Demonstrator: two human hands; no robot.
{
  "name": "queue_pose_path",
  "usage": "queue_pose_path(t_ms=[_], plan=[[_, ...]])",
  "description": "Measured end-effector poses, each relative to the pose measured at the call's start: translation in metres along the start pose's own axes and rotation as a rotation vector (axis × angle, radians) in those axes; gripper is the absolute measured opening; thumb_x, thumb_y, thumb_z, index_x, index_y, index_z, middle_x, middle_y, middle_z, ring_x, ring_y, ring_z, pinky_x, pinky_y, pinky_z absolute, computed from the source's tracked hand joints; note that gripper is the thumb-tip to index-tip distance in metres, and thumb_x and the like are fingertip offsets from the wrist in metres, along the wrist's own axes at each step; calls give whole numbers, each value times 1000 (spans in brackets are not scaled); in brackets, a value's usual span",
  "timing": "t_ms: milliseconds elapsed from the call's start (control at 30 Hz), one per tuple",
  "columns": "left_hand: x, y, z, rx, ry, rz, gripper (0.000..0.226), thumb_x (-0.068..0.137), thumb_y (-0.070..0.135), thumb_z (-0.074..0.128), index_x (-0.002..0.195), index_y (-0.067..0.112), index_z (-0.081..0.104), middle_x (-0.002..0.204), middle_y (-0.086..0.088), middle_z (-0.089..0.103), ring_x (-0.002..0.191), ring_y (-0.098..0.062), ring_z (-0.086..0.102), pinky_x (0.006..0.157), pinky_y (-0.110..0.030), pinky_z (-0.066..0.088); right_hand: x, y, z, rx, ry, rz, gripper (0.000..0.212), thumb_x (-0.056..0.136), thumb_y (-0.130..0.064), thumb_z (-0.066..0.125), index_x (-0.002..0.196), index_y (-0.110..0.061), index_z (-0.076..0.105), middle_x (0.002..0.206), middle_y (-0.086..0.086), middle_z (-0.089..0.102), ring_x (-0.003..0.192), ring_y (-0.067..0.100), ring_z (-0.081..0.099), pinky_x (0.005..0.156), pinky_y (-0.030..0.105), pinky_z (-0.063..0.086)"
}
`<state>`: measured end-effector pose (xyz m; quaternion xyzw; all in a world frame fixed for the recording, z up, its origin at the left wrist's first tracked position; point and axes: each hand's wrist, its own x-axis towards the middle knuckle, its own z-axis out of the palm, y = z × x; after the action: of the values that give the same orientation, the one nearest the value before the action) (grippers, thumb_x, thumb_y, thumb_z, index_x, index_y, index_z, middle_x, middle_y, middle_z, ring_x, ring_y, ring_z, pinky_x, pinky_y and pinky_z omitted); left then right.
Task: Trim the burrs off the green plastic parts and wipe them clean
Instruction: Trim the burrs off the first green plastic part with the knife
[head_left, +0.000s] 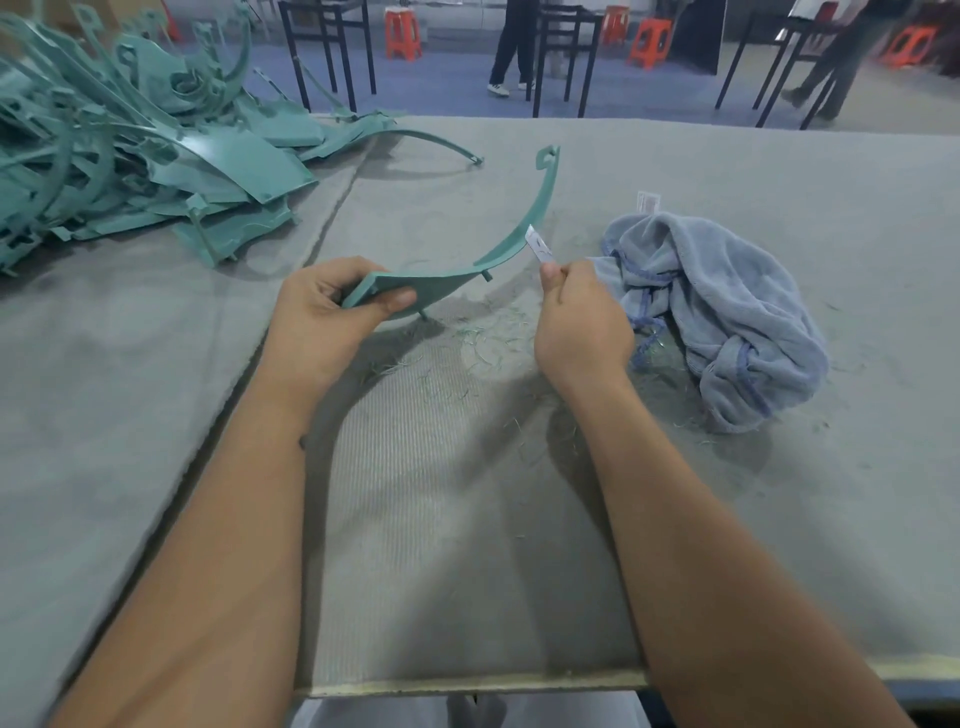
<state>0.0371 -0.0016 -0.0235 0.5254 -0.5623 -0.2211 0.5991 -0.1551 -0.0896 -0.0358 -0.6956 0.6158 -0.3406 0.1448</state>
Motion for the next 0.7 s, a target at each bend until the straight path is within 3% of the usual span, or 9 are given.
queue_pose_path(t_ms=[100, 200, 300, 400, 500, 567, 700], plan=[[-1, 4, -8, -89, 0, -22, 27, 78, 1, 71, 73, 27, 77, 70, 18, 71, 68, 4, 64, 67, -13, 51, 7, 9, -7, 8, 20, 117, 41, 105, -42, 23, 108, -11, 49, 98, 6, 55, 81, 26, 49, 67, 34, 30], [-1, 8, -11, -173, -8, -39, 21, 71, 13, 72, 76, 33, 79, 76, 14, 74, 72, 0, 69, 68, -15, 55, 8, 15, -10, 150, 72, 121, 35, 104, -42, 27, 99, -15, 48, 96, 2, 57, 82, 21, 47, 68, 34, 29], [-1, 6, -11, -172, 38, -67, 15, 69, 20, 74, 77, 32, 79, 77, 12, 75, 72, -4, 70, 67, -19, 57, 2, 7, -8, 341, 174, 2, 28, 104, -38, 31, 90, -18, 45, 87, -6, 50, 74, 11, 45, 61, 28, 27], [3, 4, -13, -170, 181, -56, 14, 78, 19, 77, 76, 33, 78, 75, 14, 74, 72, -3, 68, 70, -23, 58, -4, 1, -8, 427, 262, -205, 21, 104, -28, 38, 88, -16, 44, 86, -9, 40, 74, 9, 37, 65, 24, 26], [8, 3, -17, -181, 363, -35, 13, 84, 27, 72, 71, 31, 75, 69, 20, 68, 66, 5, 58, 64, -16, 50, -5, -2, -10, 404, 272, -362, 18, 100, -20, 45, 89, -8, 51, 111, 5, 49, 91, 9, 40, 78, 26, 32], [11, 2, -19, -194, 448, -30, 13, 84, 32, 72, 72, 28, 73, 67, 21, 66, 63, 6, 53, 64, -14, 46, -4, -3, -12, 342, 302, -427, 17, 97, -23, 50, 82, -17, 47, 133, 3, 51, 108, 14, 43, 90, 30, 32], [13, 0, -24, -172, 534, -87, 13, 86, 35, 71, 76, 27, 72, 68, 20, 67, 64, 5, 55, 62, -14, 47, -7, -4, -15, 283, 202, -461, 21, 93, -34, 54, 75, -29, 44, 144, -9, 49, 136, 19, 31, 104, 33, 11]])
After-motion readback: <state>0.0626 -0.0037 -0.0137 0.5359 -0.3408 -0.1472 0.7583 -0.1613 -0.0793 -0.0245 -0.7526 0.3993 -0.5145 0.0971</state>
